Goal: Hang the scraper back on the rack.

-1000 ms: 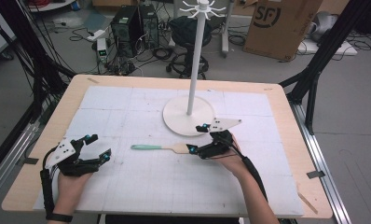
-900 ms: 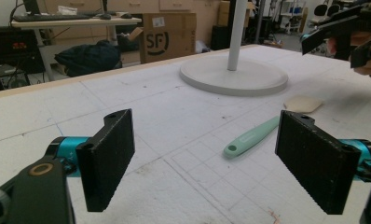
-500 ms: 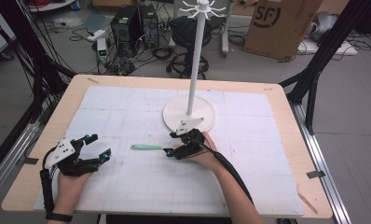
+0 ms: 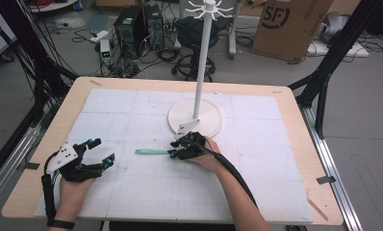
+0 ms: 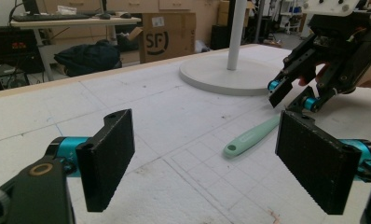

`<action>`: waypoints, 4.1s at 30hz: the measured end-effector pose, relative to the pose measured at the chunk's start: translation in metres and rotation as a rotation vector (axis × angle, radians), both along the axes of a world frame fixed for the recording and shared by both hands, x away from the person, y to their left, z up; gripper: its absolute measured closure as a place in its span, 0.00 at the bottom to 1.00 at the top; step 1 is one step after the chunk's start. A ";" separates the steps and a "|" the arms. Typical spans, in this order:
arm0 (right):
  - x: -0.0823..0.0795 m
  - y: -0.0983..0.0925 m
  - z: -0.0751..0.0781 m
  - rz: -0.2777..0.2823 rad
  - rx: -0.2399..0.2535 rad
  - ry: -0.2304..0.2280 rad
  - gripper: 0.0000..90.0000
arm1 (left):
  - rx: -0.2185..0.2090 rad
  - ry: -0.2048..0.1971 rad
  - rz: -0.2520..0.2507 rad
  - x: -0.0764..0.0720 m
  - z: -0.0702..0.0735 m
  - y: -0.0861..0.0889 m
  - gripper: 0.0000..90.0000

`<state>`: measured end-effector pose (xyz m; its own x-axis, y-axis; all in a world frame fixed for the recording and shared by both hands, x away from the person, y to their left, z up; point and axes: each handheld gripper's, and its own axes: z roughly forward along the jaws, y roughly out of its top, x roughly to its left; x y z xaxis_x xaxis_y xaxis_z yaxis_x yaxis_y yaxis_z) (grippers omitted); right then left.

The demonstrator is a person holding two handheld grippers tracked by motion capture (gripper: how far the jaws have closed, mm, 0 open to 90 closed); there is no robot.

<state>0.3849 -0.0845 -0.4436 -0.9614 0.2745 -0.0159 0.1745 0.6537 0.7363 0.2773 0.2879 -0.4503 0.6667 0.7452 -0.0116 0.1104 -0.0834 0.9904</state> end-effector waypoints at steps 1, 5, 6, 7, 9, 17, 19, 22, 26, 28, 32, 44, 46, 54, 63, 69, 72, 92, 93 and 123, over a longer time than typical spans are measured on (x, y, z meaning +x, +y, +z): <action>0.001 -0.001 0.000 0.001 0.000 -0.001 0.70 | 0.000 0.000 0.000 0.000 0.000 0.000 0.22; 0.000 0.001 -0.001 0.015 -0.005 0.014 0.72 | 0.000 0.001 0.001 0.000 0.000 0.000 0.22; 0.000 0.002 -0.001 0.023 -0.008 0.002 0.73 | -0.001 0.002 0.001 0.000 0.000 0.000 0.22; -0.002 0.003 -0.002 0.022 -0.007 0.006 0.75 | 0.000 0.002 0.001 0.000 0.000 0.000 0.22; -0.002 0.003 -0.002 0.029 -0.008 0.001 0.79 | 0.000 0.001 0.002 0.000 0.000 0.000 0.22; -0.002 0.004 -0.002 0.032 -0.005 0.018 0.88 | 0.000 0.002 0.003 0.000 0.000 -0.001 0.22; -0.003 0.004 -0.001 0.029 -0.007 0.016 0.89 | -0.002 0.004 0.003 0.000 0.000 -0.001 0.22; -0.004 0.005 -0.001 0.017 -0.008 0.020 0.90 | 0.000 0.002 0.002 0.000 0.000 -0.001 0.22; -0.004 0.003 0.001 -0.002 0.004 0.052 0.90 | 0.000 0.002 0.002 0.000 0.000 -0.001 0.22; -0.005 0.001 0.003 -0.011 0.013 0.057 0.91 | -0.001 0.002 0.001 0.000 0.000 -0.001 0.22; -0.008 -0.005 0.015 -0.034 0.053 0.056 0.91 | 0.003 -0.001 0.000 0.000 0.000 -0.001 0.22; -0.018 -0.043 0.064 -0.110 0.187 0.057 0.91 | 0.004 -0.002 -0.002 -0.001 0.000 -0.001 0.22; -0.020 -0.055 0.076 -0.121 0.206 0.052 0.91 | 0.004 -0.003 -0.002 -0.001 0.000 -0.001 0.22; -0.027 -0.114 0.129 -0.192 0.295 0.006 0.91 | 0.003 -0.003 -0.001 -0.001 0.000 -0.001 0.21; -0.032 -0.161 0.184 -0.265 0.313 -0.049 0.91 | 0.003 -0.002 0.001 -0.001 0.000 -0.001 0.21; -0.032 -0.185 0.218 -0.312 0.327 -0.073 0.91 | 0.003 -0.002 0.001 -0.001 0.000 -0.001 0.21; -0.032 -0.195 0.234 -0.347 0.322 -0.078 0.91 | 0.003 -0.002 0.000 -0.001 0.000 -0.001 0.21; -0.040 -0.210 0.314 -0.411 0.353 -0.169 0.91 | 0.003 -0.002 0.000 0.000 0.000 -0.001 0.21; -0.040 -0.209 0.317 -0.414 0.356 -0.166 0.91 | 0.002 -0.002 0.003 -0.001 0.000 -0.001 0.21; -0.030 -0.191 0.332 -0.421 0.335 -0.202 0.90 | 0.000 -0.004 0.001 -0.001 0.000 -0.001 0.21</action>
